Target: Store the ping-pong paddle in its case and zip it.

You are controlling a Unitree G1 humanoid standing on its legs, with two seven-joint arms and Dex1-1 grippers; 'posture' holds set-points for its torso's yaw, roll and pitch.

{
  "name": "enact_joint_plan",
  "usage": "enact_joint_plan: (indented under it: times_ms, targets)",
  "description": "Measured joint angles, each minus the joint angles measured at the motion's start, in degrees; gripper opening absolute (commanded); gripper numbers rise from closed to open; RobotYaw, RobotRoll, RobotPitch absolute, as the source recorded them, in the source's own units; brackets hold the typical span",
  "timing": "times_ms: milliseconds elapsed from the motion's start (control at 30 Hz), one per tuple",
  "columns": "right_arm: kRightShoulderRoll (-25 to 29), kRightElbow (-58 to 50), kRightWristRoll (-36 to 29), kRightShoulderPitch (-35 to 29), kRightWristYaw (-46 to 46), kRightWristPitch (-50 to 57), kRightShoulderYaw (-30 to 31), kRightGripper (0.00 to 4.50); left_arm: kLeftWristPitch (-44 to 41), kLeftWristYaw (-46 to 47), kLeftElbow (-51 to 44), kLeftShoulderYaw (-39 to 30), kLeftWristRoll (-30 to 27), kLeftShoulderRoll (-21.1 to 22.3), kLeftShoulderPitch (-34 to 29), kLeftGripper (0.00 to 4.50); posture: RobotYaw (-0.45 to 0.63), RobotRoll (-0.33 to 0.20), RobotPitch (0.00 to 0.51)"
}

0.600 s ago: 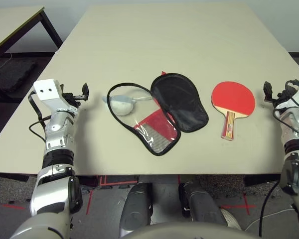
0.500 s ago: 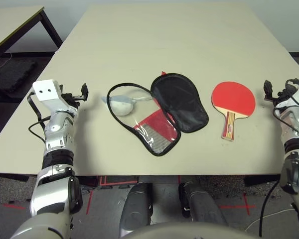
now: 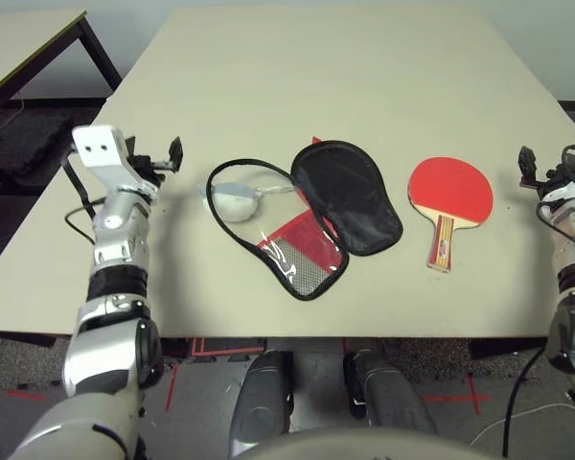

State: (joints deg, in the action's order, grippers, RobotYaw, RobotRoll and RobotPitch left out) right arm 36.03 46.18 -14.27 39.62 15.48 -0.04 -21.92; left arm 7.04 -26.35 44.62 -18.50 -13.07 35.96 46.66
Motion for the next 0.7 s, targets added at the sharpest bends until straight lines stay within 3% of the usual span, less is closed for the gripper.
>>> enact_joint_plan:
  times_ms: [167,367,533,700]
  targets:
    - [-0.37,-24.3,-3.39,-6.35,-3.6,27.77,0.53,4.47,-7.99,-12.18,-1.04,3.67,-1.15,1.92,7.18,4.5,-0.03,0.0,0.106]
    - [-2.82,-45.81,-8.37,-6.88,-9.36,58.8,0.18,4.47,-15.13,-23.52,-6.76,9.55,-1.47,0.45,9.2,4.5,-0.06,0.0,0.1]
    - [-9.73,-54.76,-8.37,-6.97,-14.32,73.69,0.48,4.47,-18.29,-26.97,-13.38,13.7,-1.5,-4.16,7.04,4.5,-0.06,0.0,0.095]
    - [-13.74,-60.6,-7.17,-8.75,-16.07,81.65,1.23,4.47,-19.73,-29.7,-15.8,17.24,-0.85,-5.29,4.48,4.5,-0.06,0.0,0.093]
